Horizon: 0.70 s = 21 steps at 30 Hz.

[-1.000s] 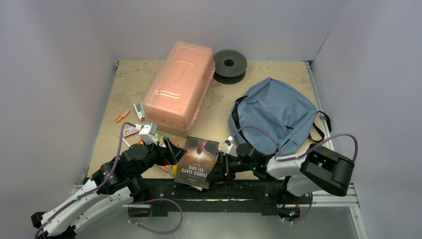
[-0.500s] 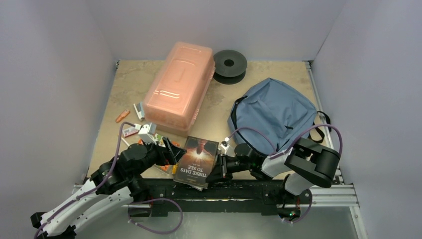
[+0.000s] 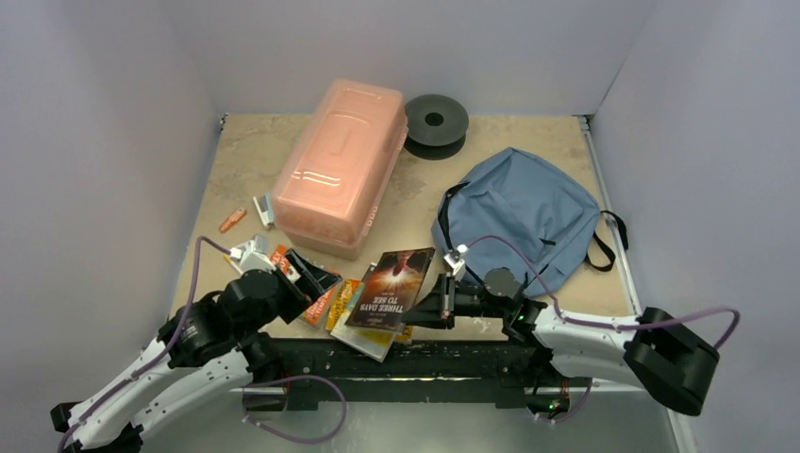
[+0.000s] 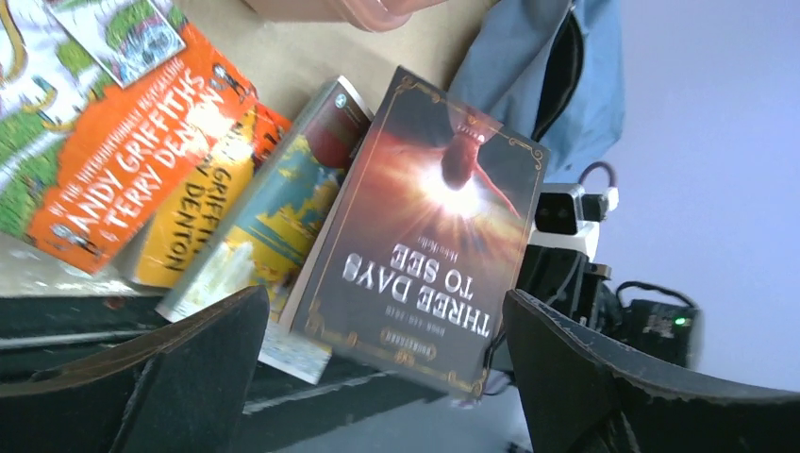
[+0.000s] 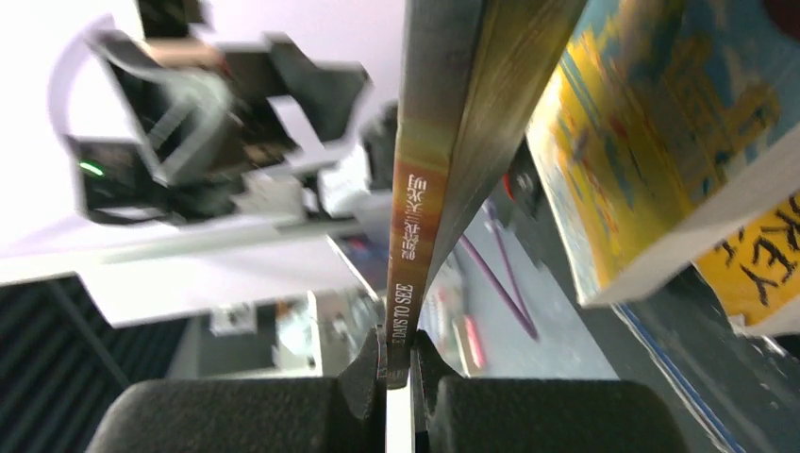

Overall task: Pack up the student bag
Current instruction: Pick up the book from the center of the board.

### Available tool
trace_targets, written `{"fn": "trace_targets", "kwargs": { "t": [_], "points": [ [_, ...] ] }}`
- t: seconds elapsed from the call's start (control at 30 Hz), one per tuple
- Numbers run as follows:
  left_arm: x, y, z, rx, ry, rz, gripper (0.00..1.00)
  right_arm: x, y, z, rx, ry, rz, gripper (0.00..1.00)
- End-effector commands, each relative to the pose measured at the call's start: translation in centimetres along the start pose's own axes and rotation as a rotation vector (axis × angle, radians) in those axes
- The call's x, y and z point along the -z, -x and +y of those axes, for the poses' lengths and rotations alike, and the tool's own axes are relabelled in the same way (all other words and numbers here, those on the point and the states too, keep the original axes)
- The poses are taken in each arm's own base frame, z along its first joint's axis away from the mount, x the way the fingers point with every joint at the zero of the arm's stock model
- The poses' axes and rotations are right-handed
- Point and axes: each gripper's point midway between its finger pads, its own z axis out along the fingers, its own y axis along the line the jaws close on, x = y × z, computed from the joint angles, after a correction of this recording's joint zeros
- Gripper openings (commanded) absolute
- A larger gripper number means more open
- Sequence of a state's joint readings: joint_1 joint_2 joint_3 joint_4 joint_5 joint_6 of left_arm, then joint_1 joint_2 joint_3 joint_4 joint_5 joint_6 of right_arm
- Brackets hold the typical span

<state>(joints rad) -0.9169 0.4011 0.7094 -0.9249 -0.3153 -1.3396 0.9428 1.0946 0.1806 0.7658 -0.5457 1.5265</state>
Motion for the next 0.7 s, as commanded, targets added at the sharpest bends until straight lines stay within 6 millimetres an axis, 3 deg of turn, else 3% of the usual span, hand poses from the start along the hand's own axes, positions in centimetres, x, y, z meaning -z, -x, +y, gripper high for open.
{"fn": "trace_targets", "kwargs": {
  "t": [0.0, 0.17, 0.37, 0.53, 0.67],
  "points": [
    [0.5, -0.6, -1.3, 0.317, -0.071, 0.044, 0.95, 1.5, 3.9, 3.7, -0.111, 0.129, -0.205, 0.00],
    [0.2, -1.5, -5.7, 0.477, -0.239, 0.144, 1.00, 2.5, 6.0, 6.6, -0.135, 0.250, -0.324, 0.00],
    [-1.9, -3.6, -9.5, 0.661, -0.337, 0.305, 1.00, 2.8, 7.4, 8.0, -0.149, 0.326, -0.383, 0.00],
    [-2.6, -4.1, -11.2, 0.696, -0.336, 0.346, 1.00, 3.2, 8.2, 8.3, -0.148, 0.336, -0.434, 0.00],
    [-4.0, -3.9, -11.1, 0.744, -0.301, 0.305, 0.96, 3.4, 8.3, 9.0, -0.147, 0.361, -0.443, 0.00]
  ]
}}
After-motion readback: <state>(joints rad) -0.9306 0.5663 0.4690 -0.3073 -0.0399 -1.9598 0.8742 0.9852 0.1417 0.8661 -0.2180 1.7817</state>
